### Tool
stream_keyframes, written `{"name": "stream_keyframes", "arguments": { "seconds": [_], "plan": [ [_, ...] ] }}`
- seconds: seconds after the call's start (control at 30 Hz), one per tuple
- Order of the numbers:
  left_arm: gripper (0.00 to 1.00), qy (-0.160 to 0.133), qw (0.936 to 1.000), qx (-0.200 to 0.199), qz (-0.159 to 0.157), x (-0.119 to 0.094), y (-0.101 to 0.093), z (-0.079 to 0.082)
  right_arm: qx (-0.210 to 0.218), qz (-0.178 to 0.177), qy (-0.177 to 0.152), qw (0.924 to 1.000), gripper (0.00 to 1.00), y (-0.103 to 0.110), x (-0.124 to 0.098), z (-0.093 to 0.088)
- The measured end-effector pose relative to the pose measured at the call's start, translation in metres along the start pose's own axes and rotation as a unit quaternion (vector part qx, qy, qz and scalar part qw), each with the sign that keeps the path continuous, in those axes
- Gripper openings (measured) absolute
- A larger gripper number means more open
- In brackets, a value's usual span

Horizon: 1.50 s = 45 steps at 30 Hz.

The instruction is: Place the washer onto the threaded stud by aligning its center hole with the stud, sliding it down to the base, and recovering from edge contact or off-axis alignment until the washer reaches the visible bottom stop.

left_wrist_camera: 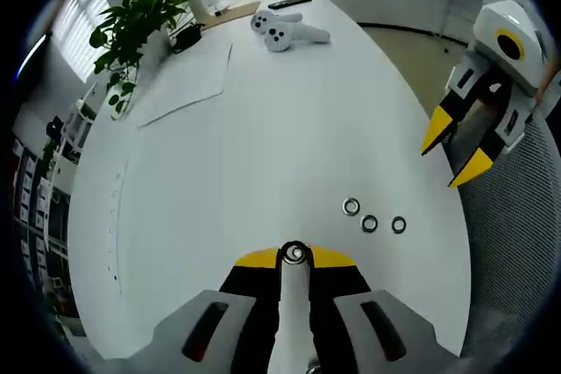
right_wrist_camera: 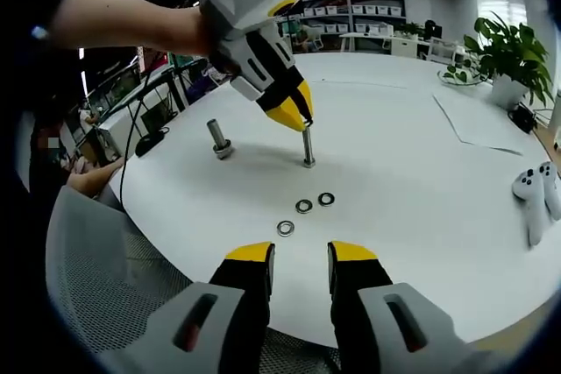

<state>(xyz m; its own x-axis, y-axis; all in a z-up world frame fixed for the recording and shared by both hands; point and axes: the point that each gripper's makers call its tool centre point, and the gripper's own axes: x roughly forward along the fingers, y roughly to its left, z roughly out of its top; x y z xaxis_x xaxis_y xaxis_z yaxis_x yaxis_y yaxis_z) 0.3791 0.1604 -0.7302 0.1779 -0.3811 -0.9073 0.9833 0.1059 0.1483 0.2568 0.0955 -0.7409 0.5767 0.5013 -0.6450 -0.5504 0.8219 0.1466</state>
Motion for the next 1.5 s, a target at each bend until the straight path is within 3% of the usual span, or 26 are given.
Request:
{"name": "stream_keyframes", "arguments": {
  "seconds": [0.27, 0.67, 1.13, 1.5],
  "plan": [
    [0.08, 0.012, 0.9999, -0.001, -0.011, 0.004, -0.002, -0.004, -0.004, 0.002, 0.003, 1.0000, 0.27, 0.001, 0.001, -0.001],
    [0.08, 0.035, 0.9990, 0.009, -0.026, 0.025, -0.006, -0.012, -0.004, 0.002, 0.004, 1.0000, 0.27, 0.001, 0.000, -0.002],
    [0.08, 0.074, 0.9962, 0.011, -0.044, 0.047, -0.012, -0.035, -0.001, 0.001, 0.003, 1.0000, 0.27, 0.000, 0.000, -0.001],
    [0.08, 0.092, 0.9945, -0.002, -0.048, 0.042, -0.010, -0.053, -0.002, 0.003, 0.004, 1.0000, 0.27, 0.001, 0.001, -0.001]
  ]
}}
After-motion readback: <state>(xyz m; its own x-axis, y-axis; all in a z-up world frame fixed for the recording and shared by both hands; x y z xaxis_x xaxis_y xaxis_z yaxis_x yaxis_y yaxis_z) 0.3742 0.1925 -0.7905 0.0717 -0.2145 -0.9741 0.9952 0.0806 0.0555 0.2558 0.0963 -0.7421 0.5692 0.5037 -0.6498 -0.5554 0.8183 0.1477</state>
